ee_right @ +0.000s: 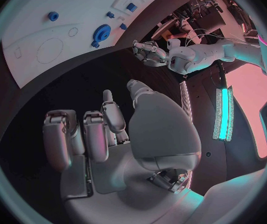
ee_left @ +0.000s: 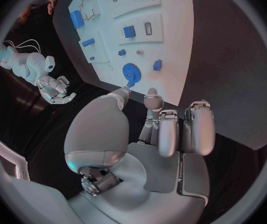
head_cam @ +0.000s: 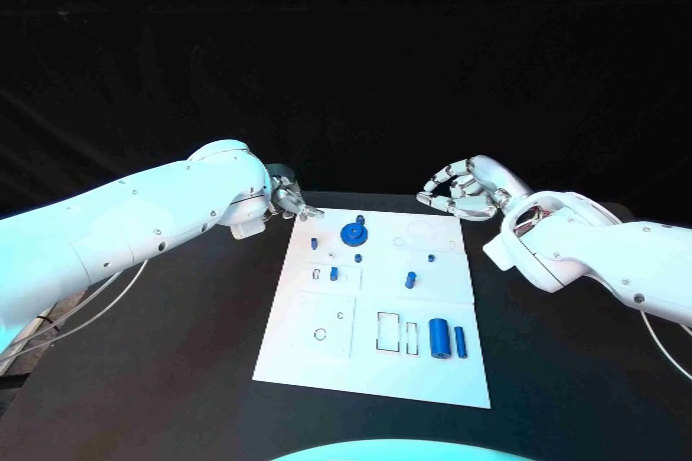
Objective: Assemble the parts on the task board
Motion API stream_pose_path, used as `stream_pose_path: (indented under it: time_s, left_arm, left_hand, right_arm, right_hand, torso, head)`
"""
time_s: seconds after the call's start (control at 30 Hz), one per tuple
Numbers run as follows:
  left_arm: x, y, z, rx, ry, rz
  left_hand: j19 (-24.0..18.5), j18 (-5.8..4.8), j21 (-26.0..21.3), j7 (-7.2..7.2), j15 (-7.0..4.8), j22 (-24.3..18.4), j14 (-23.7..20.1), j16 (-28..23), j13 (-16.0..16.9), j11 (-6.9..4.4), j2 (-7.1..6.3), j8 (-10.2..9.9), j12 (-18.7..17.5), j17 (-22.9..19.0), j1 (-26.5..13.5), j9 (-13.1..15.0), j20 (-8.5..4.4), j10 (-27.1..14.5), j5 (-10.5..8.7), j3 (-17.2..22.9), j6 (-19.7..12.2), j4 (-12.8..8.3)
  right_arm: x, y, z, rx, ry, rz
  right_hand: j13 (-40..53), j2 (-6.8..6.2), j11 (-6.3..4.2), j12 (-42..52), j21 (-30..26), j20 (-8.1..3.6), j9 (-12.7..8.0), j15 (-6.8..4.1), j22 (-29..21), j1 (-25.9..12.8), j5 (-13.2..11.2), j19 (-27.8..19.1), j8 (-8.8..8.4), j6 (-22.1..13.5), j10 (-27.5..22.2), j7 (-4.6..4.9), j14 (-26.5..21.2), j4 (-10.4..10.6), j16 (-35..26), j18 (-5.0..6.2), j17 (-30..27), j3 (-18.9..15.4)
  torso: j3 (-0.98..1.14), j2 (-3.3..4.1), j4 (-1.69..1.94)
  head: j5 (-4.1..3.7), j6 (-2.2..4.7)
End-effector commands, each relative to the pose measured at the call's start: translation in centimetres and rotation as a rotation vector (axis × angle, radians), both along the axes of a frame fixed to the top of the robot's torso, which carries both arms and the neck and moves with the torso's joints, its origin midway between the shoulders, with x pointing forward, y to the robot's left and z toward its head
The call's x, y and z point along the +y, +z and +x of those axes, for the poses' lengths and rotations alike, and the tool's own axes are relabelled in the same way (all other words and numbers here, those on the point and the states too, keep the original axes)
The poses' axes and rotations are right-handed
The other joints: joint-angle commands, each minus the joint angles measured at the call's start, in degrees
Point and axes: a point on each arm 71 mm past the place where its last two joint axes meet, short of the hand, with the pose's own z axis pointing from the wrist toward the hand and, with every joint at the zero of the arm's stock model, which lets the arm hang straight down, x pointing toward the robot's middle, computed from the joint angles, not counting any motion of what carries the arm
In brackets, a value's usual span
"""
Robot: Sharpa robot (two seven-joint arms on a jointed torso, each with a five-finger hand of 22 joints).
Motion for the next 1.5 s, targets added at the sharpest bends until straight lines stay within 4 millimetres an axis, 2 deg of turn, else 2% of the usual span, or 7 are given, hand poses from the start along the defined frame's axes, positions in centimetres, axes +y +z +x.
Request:
stream_pose_path:
  time_s: [0.03,0.23,0.33,0.6,0.73,1.1,1.5]
  left_arm:
    - [-0.1,-0.3,0.3,0.053,-0.044,0.034]
    - [-0.1,-1.1,1.0,0.077,-0.048,0.058]
    - [-0.4,-1.8,1.4,0.082,-0.043,0.05]
    - [-0.8,-3.5,1.5,0.087,-0.026,0.034]
    - [-0.9,-3.9,1.5,0.079,-0.018,0.034]
    - [-1.3,-4.3,1.4,0.095,-0.031,0.042]
    - [-1.4,-4.8,1.2,0.135,-0.054,0.059]
  left_hand:
    - [-0.07,0.49,-0.41,0.3,0.49,2.24,5.49,-0.31,-0.22,-0.09,0.09,-0.37,-0.48,13.4,-0.1,-0.16,0.37,-0.43,0.05,-0.37,-0.02,-0.05]
    - [-0.32,0.56,-0.57,0.54,0.71,1.96,5.38,-0.47,-0.92,0.13,0.36,-1.09,-0.94,13.13,0.56,-0.63,0.59,-1.02,0.28,-0.56,-0.18,-0.15]
    - [-0.42,0.59,-0.64,0.79,0.96,1.89,5.36,-0.49,-1.68,0.41,0.7,-2.36,-1.41,13.11,1.92,-1.39,0.86,-1.76,0.5,-0.33,-0.77,-0.12]
    - [-0.38,0.58,-0.62,0.97,1.07,1.97,5.38,-0.45,-1.76,0.53,0.51,-2.74,-1.38,13.16,1.75,-1.66,0.98,-1.85,0.44,-0.62,-0.73,-0.02]
    - [-0.37,0.58,-0.62,1.03,1.14,1.99,5.39,-0.43,-1.74,0.59,0.5,-2.87,-1.27,13.2,1.24,-1.78,1.05,-1.82,0.37,-1.01,-0.5,0.02]
    - [-0.28,0.56,-0.57,0.98,1.19,2.11,5.4,-0.41,-1.58,0.59,0.63,-2.89,-0.98,13.23,0.65,-1.89,1.15,-1.66,0.35,-1.67,0.13,-0.02]
    - [-0.21,0.54,-0.53,0.61,0.99,2.24,5.43,-0.36,-1.34,0.27,1.16,-2.4,-0.59,13.3,1.78,-1.84,1.14,-1.48,0.46,-1.41,1.54,-0.11]
  right_arm:
    - [0.1,0.0,0.0,-0.005,0.009,-0.007]
    - [0.3,0.0,0.0,-0.005,0.011,-0.007]
    - [0.4,0.0,0.0,-0.006,0.013,-0.006]
    - [0.6,0.0,0.0,-0.005,0.019,-0.004]
    - [0.7,0.0,0.0,-0.005,0.02,-0.004]
    - [0.8,0.0,0.0,-0.005,0.022,-0.004]
    - [0.8,-0.1,0.0,-0.003,0.023,-0.004]
  right_hand:
    - [0.04,-0.02,-0.17,-0.19,-0.27,-0.54,-0.04,-0.5,12.02,-0.33,-0.3,3.03,0.38,-0.09,-0.07,-0.29,4.31,0.08,-0.2,0.41,7.83,-0.22]
    - [0.02,0.0,-0.17,-0.2,-0.23,-0.54,-0.04,-0.5,12.05,-0.35,-0.26,3.06,0.4,-0.1,-0.08,-0.29,4.31,0.07,-0.2,0.4,7.84,-0.21]
    - [0.01,0.02,-0.17,-0.21,-0.32,-0.54,-0.04,-0.5,11.98,-0.36,-0.23,3.0,0.4,-0.1,-0.09,-0.3,4.29,0.06,-0.22,0.43,7.78,-0.2]
    - [-0.03,0.08,-0.18,-0.24,-0.34,-0.54,-0.05,-0.52,11.98,-0.34,-0.02,2.99,0.43,-0.13,-0.12,-0.31,4.29,0.02,-0.23,0.43,7.76,-0.15]
    - [-0.03,0.08,-0.18,-0.24,-0.34,-0.54,-0.05,-0.52,11.98,-0.34,-0.02,2.99,0.43,-0.13,-0.12,-0.31,4.29,0.02,-0.23,0.43,7.76,-0.15]
    - [-0.03,0.08,-0.18,-0.24,-0.34,-0.54,-0.05,-0.52,11.98,-0.34,-0.02,2.99,0.43,-0.13,-0.12,-0.31,4.29,0.02,-0.23,0.43,7.76,-0.15]
    - [0.02,0.12,-0.19,-0.19,-0.3,-0.55,-0.05,-0.52,12.01,-0.36,0.18,3.02,0.47,-0.15,-0.07,-0.31,4.3,0.01,-0.22,0.42,7.79,-0.12]
  torso:
    - [0.04,0.02,0.0]
    - [-0.02,0.06,-0.07]
    - [-0.03,0.14,-0.07]
    - [0.03,0.1,-0.15]
    - [0.06,0.16,-0.22]
    - [0.13,0.04,-0.1]
    - [0.09,0.09,-0.17]
  head:
    - [0.06,-0.16]
    - [0.14,-0.21]
    - [0.24,-0.09]
    - [0.12,-0.37]
    - [0.17,-0.39]
    - [0.14,-0.49]
    - [0.15,-0.49]
